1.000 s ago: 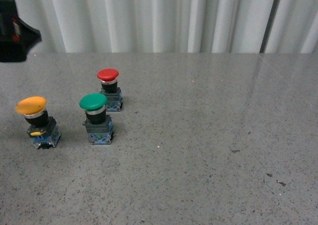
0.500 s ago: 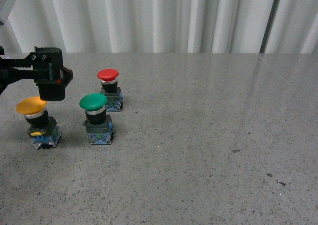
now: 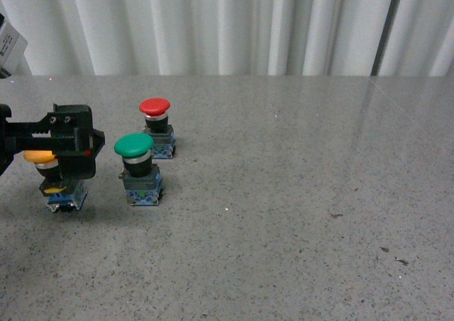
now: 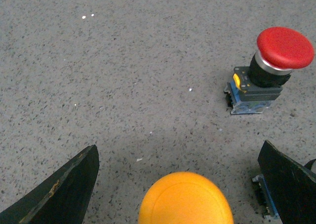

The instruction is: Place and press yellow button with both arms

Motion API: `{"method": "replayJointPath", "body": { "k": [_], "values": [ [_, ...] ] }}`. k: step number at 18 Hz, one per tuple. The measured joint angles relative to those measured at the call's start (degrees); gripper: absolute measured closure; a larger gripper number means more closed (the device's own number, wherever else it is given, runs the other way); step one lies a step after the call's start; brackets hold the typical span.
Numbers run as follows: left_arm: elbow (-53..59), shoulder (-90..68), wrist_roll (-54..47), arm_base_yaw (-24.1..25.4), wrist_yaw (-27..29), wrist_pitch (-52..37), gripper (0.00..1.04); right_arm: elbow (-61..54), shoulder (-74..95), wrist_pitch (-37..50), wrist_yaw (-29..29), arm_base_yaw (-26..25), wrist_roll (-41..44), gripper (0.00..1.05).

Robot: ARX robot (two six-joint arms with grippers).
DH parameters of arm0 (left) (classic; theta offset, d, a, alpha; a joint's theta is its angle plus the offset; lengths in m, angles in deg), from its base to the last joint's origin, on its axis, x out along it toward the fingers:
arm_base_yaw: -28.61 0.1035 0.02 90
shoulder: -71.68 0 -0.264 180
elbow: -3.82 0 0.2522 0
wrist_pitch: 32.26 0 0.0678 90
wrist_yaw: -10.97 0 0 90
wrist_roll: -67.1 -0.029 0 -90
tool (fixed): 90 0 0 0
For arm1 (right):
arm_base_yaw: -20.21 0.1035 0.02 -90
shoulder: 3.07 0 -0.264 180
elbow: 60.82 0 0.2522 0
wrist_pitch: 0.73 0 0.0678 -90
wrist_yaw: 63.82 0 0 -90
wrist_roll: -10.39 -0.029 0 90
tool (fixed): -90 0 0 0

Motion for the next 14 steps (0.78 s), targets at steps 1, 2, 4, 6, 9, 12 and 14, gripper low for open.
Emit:
{"method": "replayJointPath", "body": {
  "k": [1,2,4,6,9,12,14],
  "values": [
    [0.35,0.0,-0.04,0.24,0.0,0.02,0.11,0.0,0.0,-0.02,0.0,0.0,0.0,0.07],
    [1.25,0.39,-0.42,0.44,-0.04,-0.04,0.36,0.0,0.0,-0.02,-0.02,0.0,0.0,0.07],
    [1.27,0.55,-0.55,0.87,-0.04,0.28,0.56,0.0,0.0,0.0,-0.02,0.0,0.0,0.07],
    [1.49,2.49,-0.76,0.9,-0.24,1.62,0.7,0.0,0.0,-0.02,-0.02,0.0,0.0,0.07],
    [0.33,8.79,-2.01,0.31,-0.24,5.4,0.7,0.0,0.0,-0.02,0.0,0.0,0.0,0.07],
    [-5.79,13.68,-1.92,-3.82,-0.46,9.09,0.71,0.0,0.0,-0.02,0.0,0.0,0.0,0.07],
    [-11.72,12.7,-0.7,-8.85,-0.68,10.16,0.71,0.0,0.0,0.0,0.0,0.0,0.0,0.07]
  ]
}}
